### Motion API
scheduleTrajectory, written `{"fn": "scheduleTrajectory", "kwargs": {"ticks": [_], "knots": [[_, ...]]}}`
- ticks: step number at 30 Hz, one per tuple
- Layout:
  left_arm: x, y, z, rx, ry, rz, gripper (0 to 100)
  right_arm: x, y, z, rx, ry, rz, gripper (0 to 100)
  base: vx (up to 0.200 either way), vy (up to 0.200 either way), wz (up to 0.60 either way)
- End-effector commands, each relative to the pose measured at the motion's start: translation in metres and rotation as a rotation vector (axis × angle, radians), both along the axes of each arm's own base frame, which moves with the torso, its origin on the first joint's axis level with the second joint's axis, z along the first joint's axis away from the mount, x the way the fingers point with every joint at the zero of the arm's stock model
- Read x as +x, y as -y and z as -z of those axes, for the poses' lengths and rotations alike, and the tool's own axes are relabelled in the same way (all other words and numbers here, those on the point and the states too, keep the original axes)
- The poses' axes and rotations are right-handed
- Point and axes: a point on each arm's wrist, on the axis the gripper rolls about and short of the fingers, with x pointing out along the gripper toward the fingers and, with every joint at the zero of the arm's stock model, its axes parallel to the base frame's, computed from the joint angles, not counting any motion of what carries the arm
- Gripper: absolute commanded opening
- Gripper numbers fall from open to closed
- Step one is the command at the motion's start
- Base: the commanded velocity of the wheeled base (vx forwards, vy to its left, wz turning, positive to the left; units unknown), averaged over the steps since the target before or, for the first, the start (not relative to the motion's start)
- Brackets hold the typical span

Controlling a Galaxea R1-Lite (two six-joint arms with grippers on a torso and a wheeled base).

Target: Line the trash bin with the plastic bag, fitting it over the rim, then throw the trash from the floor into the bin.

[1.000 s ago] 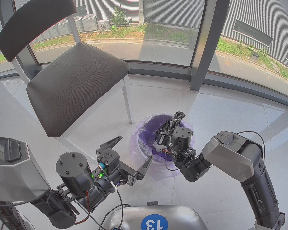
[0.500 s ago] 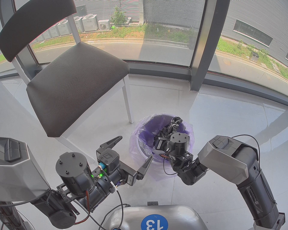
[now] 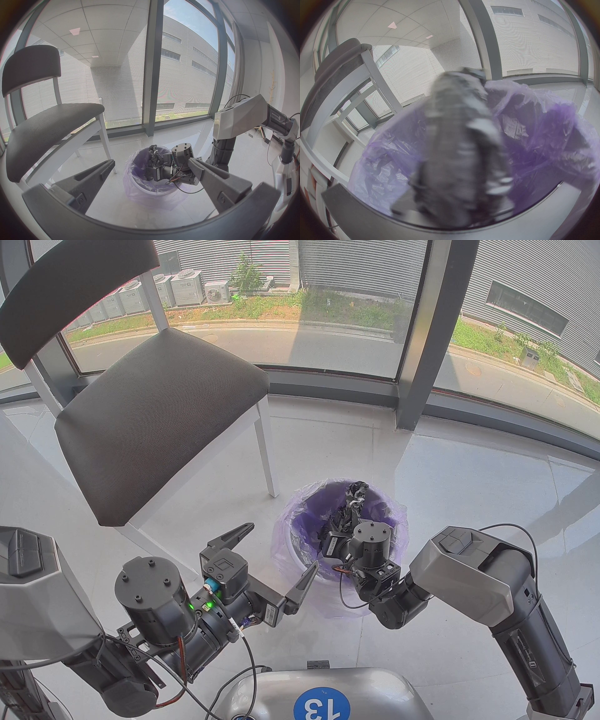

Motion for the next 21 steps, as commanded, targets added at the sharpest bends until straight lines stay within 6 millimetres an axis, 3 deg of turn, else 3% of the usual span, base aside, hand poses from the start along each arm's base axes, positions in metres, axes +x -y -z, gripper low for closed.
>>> {"fn": "scheduleTrajectory", "kwargs": {"ticks": [1, 9, 21], "knots": [[0.0, 0.0, -0.002, -0.013, 0.013, 0.0, 100, 0.0, 0.0, -0.001, 0.002, 0.003, 0.0, 100, 0.0, 0.0, 0.0], [0.0, 0.0, -0.002, -0.014, 0.014, 0.0, 100, 0.001, 0.0, -0.003, 0.003, 0.007, 0.002, 100, 0.0, 0.0, 0.0], [0.0, -0.001, -0.003, -0.015, 0.015, -0.002, 100, 0.004, 0.007, -0.026, -0.026, 0.057, 0.012, 100, 0.0, 0.0, 0.0]]}}
